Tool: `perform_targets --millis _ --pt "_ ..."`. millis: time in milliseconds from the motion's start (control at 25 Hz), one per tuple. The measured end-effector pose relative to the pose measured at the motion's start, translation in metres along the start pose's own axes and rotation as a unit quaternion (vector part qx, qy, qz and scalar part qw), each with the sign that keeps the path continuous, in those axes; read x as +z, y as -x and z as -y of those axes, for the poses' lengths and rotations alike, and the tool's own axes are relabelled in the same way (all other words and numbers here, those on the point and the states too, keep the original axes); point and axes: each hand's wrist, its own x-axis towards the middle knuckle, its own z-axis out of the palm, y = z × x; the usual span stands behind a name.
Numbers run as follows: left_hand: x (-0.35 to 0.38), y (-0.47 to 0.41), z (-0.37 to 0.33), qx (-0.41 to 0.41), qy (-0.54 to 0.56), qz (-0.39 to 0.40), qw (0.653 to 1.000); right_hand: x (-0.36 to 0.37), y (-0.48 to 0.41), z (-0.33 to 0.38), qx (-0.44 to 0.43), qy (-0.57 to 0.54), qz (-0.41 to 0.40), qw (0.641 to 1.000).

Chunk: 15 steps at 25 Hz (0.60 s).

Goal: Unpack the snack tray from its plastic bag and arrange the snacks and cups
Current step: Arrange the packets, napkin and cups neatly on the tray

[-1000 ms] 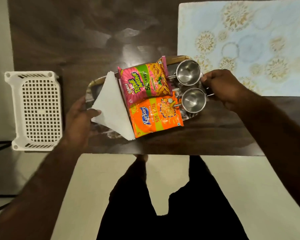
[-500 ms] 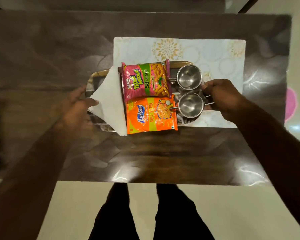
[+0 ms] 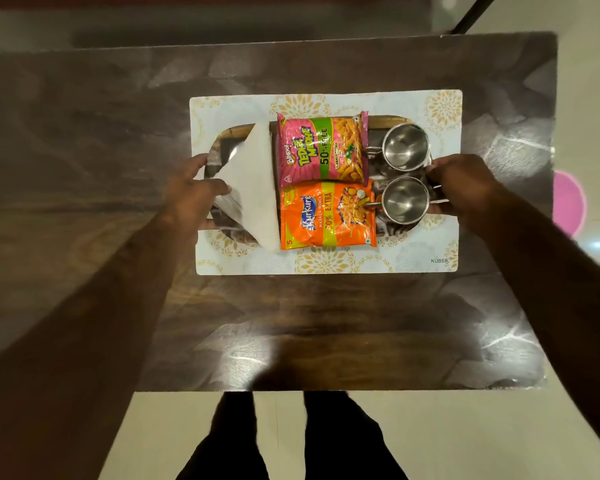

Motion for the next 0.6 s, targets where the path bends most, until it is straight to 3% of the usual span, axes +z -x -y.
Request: perform_targets --millis 600 --pt "0.019 -0.007 -0.005 0.020 -0.014 0.000 1.000 0.006 -0.013 -0.003 -0.004 0.029 -0.028 0.999"
